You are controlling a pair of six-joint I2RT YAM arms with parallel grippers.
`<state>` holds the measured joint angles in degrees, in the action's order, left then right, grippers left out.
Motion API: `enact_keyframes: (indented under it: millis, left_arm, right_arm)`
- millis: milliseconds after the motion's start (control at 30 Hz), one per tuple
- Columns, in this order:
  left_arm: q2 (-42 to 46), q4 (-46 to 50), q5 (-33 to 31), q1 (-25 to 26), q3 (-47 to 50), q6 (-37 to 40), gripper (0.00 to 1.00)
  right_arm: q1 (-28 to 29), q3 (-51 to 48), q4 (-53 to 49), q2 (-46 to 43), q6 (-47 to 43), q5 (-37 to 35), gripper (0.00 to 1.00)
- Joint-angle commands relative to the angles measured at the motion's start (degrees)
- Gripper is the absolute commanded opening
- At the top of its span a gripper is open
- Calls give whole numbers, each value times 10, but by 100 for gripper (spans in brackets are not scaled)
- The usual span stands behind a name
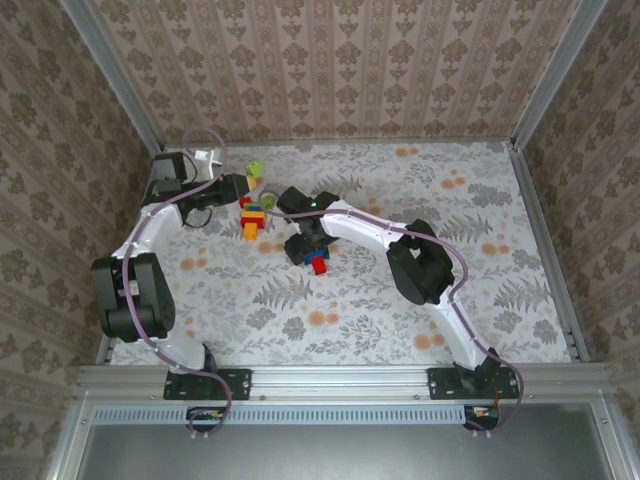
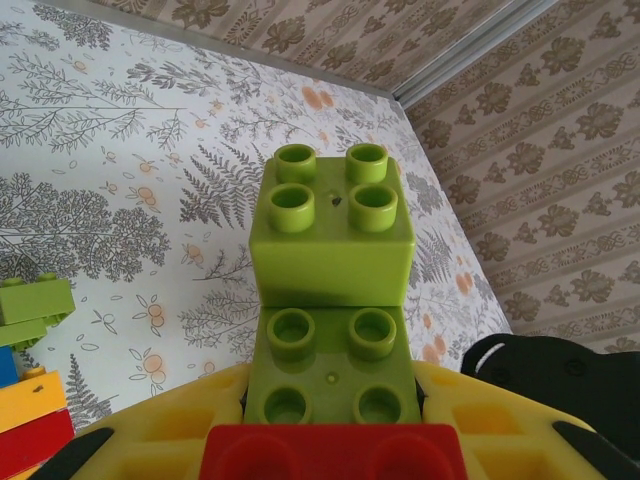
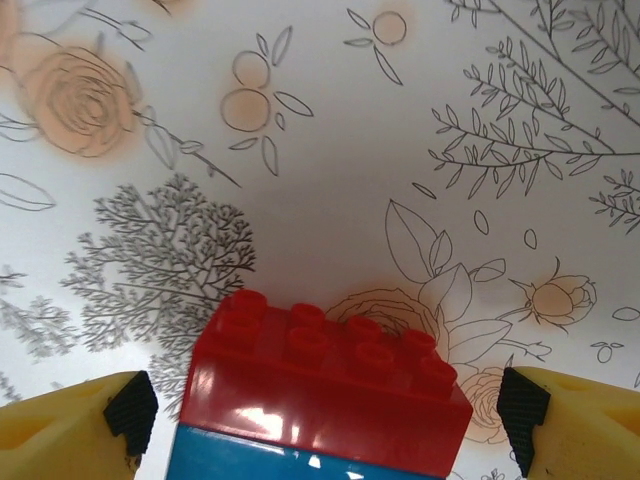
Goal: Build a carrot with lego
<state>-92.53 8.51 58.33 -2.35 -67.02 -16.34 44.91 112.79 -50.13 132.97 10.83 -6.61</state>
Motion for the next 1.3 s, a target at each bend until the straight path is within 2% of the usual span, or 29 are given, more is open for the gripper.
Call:
enact_keyframes:
  millis: [0, 433, 700, 933, 1000, 1133, 1267]
  left_arm:
    - [3, -13, 16, -1, -3, -1, 13]
    - [1, -3, 12, 2, -7, 7, 13]
    - [-3, -4, 12, 3, -8, 8, 13]
    - [-3, -5, 12, 3, -8, 9, 13]
    - [-4, -4, 12, 4, -9, 9, 13]
    - [-5, -5, 12, 5, -8, 11, 13]
    - [-9, -5, 11, 8, -10, 12, 13]
  right_arm:
    - [0, 35, -51, 24, 4, -32, 91]
    - [-1, 102, -122, 63, 39, -31, 84]
    - [0, 96, -137, 66, 64, -33, 81]
    - [0, 96, -131, 66, 70, -20, 62]
    - [-1, 93, -131, 61, 69, -21, 60]
    - [0, 27, -78, -6, 67, -31, 55]
    - [2, -110, 48, -142, 70, -42, 54]
